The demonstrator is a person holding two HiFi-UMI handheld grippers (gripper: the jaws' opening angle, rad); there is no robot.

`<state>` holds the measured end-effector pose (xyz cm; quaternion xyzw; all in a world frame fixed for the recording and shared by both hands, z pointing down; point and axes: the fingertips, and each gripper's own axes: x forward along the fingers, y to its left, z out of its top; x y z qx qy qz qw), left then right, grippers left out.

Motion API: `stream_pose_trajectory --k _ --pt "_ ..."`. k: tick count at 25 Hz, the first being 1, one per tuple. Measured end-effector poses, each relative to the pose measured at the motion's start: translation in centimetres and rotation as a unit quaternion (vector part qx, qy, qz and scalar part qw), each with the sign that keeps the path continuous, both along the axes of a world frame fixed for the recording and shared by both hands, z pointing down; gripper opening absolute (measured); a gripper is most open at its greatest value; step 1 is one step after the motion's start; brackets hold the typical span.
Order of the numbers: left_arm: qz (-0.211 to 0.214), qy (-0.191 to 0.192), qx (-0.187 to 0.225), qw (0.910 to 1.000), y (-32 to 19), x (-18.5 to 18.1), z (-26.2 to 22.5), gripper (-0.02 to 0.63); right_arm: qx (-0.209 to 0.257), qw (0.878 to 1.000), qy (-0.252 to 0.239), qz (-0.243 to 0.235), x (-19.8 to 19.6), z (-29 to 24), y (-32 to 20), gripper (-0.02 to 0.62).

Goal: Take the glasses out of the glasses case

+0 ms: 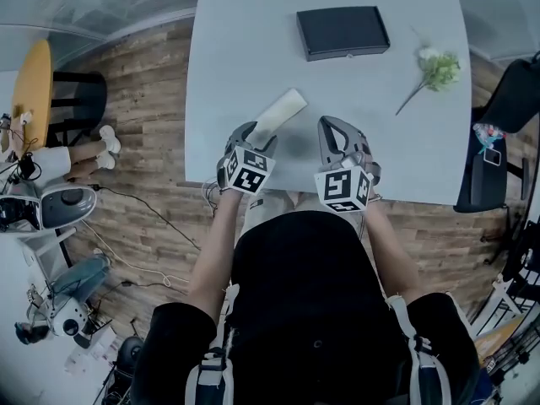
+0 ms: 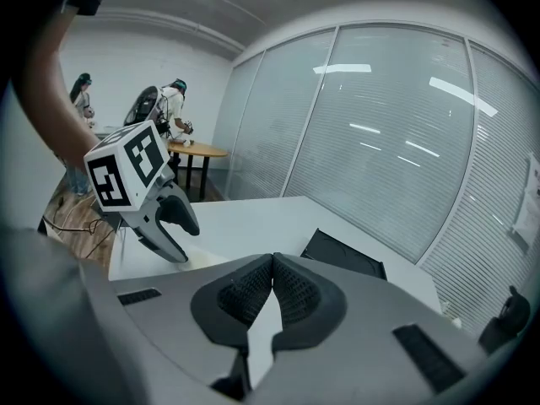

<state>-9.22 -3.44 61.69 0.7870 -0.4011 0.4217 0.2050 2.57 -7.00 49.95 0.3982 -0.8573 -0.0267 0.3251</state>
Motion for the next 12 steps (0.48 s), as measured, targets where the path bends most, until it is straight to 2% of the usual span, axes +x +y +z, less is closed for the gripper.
stream_pose_trajectory --k 6,12 --pt "0.039 -0.07 0.0 0.9968 -1.4 -1.5 3.5 0.245 -0.024 1.0 0.003 0.009 -0.6 1.6 -0.6 0.018" --pt "0.075 -0.091 -0.008 0.993 -2.2 -1.3 5.8 0.247 -0.043 0.999 0.003 0.017 -1.0 3.1 -0.9 0.018"
